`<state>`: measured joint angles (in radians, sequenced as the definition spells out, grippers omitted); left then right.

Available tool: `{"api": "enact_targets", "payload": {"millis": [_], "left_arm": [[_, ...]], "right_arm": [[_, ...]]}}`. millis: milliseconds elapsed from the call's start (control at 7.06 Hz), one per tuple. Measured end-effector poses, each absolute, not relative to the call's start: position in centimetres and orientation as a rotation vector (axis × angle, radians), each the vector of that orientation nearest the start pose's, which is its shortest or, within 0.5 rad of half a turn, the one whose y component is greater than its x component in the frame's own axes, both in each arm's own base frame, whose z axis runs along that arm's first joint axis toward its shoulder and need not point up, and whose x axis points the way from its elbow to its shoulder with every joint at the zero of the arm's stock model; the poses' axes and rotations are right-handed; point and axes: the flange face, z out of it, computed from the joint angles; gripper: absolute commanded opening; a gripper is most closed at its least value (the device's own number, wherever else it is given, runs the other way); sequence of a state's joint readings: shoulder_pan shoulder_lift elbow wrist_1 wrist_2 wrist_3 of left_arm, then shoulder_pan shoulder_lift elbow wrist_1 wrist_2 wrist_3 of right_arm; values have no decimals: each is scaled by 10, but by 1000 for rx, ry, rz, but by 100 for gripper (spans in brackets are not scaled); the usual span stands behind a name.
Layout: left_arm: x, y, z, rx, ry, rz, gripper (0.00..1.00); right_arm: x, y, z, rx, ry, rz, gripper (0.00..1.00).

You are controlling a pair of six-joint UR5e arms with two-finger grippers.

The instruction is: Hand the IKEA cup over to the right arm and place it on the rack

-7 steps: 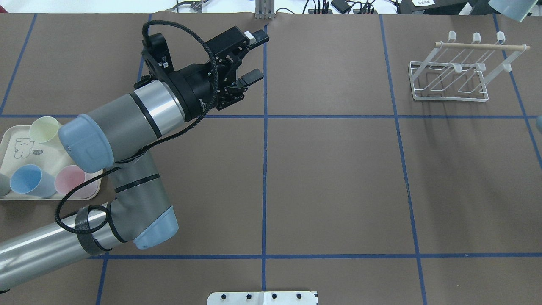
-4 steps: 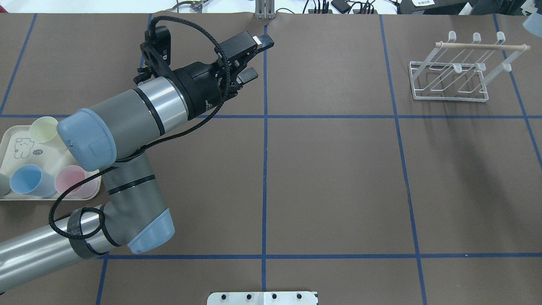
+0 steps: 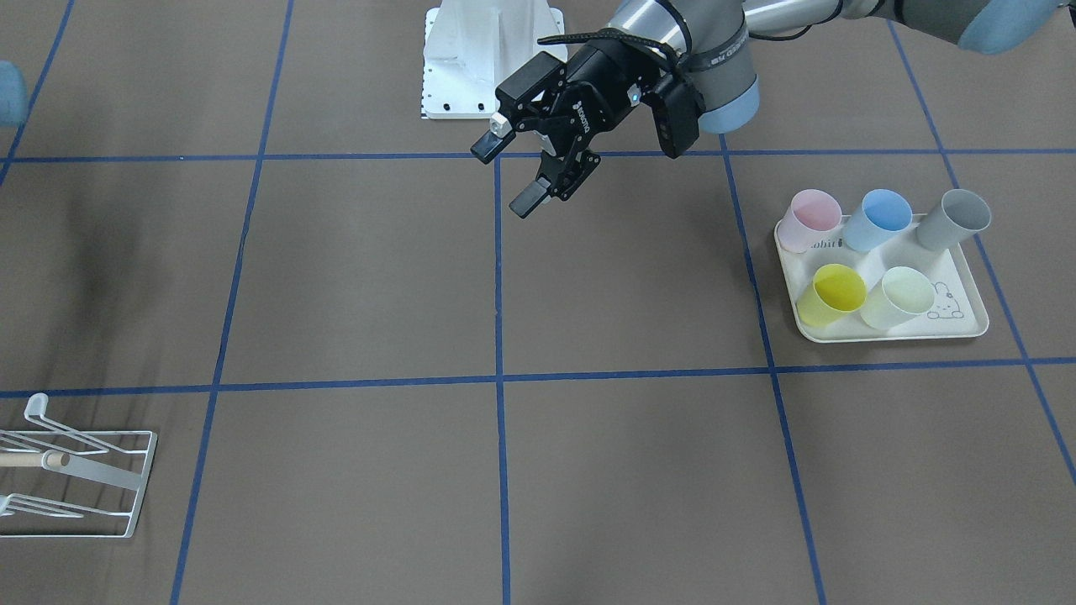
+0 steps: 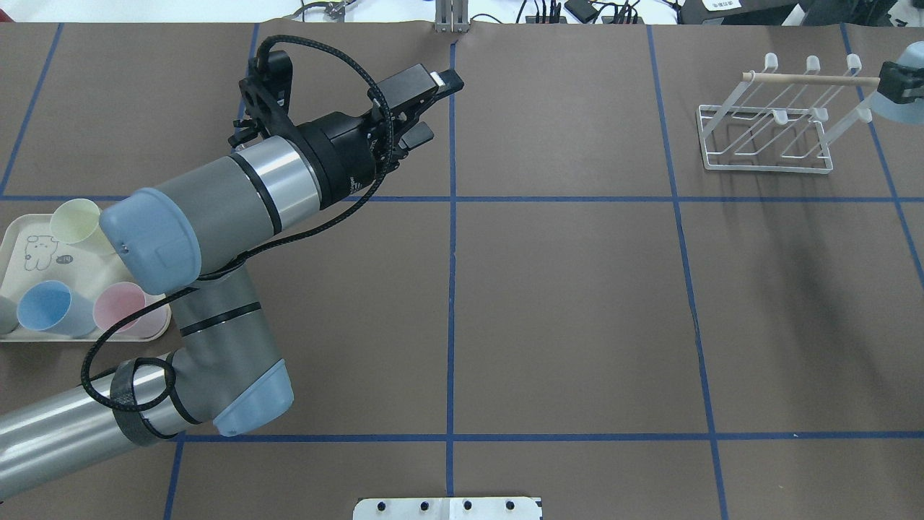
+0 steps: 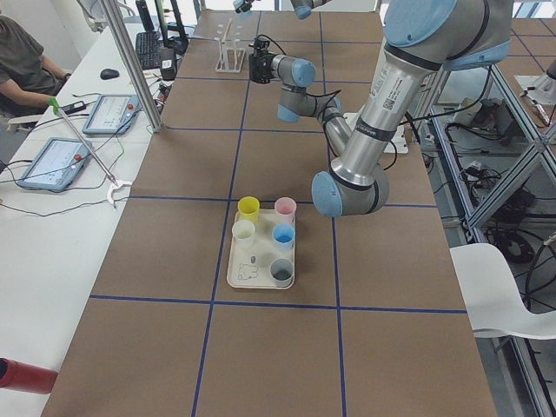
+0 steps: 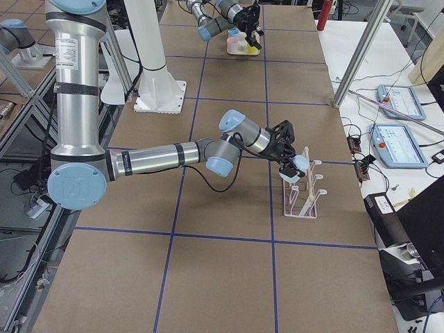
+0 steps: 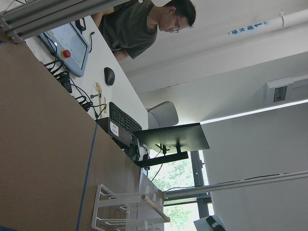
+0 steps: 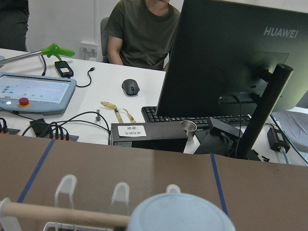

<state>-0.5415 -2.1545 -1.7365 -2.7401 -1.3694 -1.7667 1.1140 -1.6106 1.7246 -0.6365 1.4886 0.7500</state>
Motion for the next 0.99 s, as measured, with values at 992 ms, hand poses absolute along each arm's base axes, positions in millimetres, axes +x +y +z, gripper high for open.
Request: {"api": "enact_targets", "payload": {"millis": [992], "left_arm": [[422, -428, 128, 455, 1913, -693, 100]], "right_arm": [[-107, -534, 532, 910, -462, 275, 0]]}}
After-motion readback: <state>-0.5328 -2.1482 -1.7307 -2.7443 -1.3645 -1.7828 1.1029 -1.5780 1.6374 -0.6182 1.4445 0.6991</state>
